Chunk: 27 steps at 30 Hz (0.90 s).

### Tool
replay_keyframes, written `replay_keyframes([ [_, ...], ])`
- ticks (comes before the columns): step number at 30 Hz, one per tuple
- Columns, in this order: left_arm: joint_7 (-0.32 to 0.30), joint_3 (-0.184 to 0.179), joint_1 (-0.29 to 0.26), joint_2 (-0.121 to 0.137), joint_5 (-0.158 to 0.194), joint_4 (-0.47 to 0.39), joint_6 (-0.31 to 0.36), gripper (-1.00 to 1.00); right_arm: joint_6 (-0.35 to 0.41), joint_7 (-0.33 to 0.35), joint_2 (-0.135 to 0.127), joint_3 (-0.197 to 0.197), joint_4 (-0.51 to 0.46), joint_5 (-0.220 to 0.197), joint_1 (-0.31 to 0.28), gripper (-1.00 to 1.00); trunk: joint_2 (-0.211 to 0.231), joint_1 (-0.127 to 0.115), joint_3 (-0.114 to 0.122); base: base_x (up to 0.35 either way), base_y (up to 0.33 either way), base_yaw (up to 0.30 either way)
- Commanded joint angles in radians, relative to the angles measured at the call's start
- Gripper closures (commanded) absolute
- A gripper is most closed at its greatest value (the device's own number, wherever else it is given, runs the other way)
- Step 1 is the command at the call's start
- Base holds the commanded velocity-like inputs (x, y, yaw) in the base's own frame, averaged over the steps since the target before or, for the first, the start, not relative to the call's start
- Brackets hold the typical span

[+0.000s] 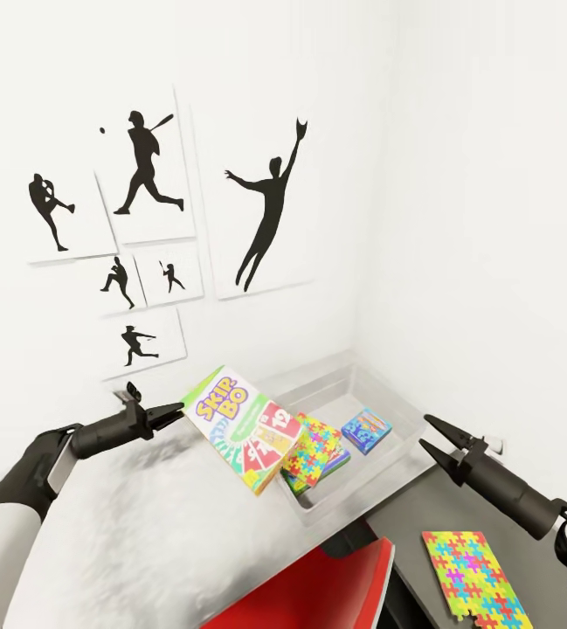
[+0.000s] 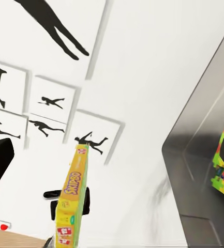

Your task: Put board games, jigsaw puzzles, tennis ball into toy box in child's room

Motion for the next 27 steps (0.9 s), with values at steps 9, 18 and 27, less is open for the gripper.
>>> replay_keyframes([
  [9,-0.054,0.024,0.034,-0.045,-0.048,-0.051,0.061,1.00,0.005,0.004,0.004,0.006,0.003,0.005,-0.001,-1.00,-0.002,0.001,-0.002,0.000,0.000,0.000],
  [18,-0.038,0.024,0.029,-0.097,-0.051,-0.079,0.077,1.00,0.006,0.004,0.004,0.008,0.003,0.005,-0.001,-1.00,-0.002,0.001,-0.002,0.000,0.000,0.000],
  [27,0.011,0.036,0.003,-0.148,-0.042,-0.128,0.080,1.00,0.006,0.006,0.000,0.006,0.005,0.005,-0.001,-1.00,-0.002,0.001,-0.002,0.000,0.000,0.000],
])
